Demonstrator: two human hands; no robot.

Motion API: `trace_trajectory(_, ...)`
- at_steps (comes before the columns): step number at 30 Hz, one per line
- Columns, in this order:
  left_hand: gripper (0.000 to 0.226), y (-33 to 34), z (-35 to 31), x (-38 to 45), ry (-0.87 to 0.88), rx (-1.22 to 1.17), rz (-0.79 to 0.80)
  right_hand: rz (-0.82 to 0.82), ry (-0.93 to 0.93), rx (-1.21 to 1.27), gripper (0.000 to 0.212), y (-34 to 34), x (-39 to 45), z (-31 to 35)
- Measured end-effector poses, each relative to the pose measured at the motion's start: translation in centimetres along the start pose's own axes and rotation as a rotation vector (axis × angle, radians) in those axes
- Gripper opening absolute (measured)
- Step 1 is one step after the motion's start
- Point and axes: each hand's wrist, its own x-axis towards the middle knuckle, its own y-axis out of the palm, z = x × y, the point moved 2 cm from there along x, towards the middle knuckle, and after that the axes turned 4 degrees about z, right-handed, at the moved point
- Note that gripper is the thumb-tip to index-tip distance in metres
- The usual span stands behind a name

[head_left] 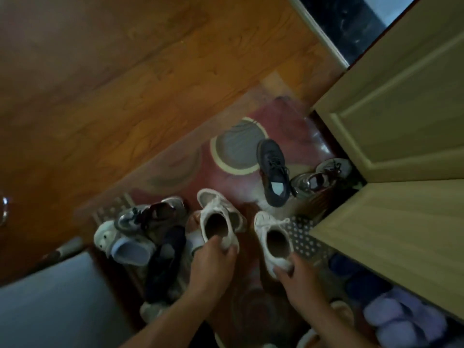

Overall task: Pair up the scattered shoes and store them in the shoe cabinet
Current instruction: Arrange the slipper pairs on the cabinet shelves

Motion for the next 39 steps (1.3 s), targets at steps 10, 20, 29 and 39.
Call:
trace_trajectory(10, 0.021, 20.1, 2.9, -15.1, -0.027, 0.182, 0.209, 0.249, -0.029, -0.157, 0.029, -1.6, -10.6, -20.4)
trace_trajectory(20, 0.026, 32.1, 7.5, -12.6, 0.310, 0.467, 0.143, 0.108, 0.067, -0.192, 0.029, 5.6, -5.6, -32.7)
trace_trajectory(29, 0.027, 45.8, 16.8, -2.0, 0.151, 0.474, 0.158, 0.033, 0.047, -0.350, 0.052, 20.1, 6.2, -40.0)
trace_trajectory(39, 0.042, 45.6, 12.1, -6.0, 0.165, 0.830, 0.330, 0.260, -0.165, -0.185, 0.047, 15.0, 2.4, -40.5)
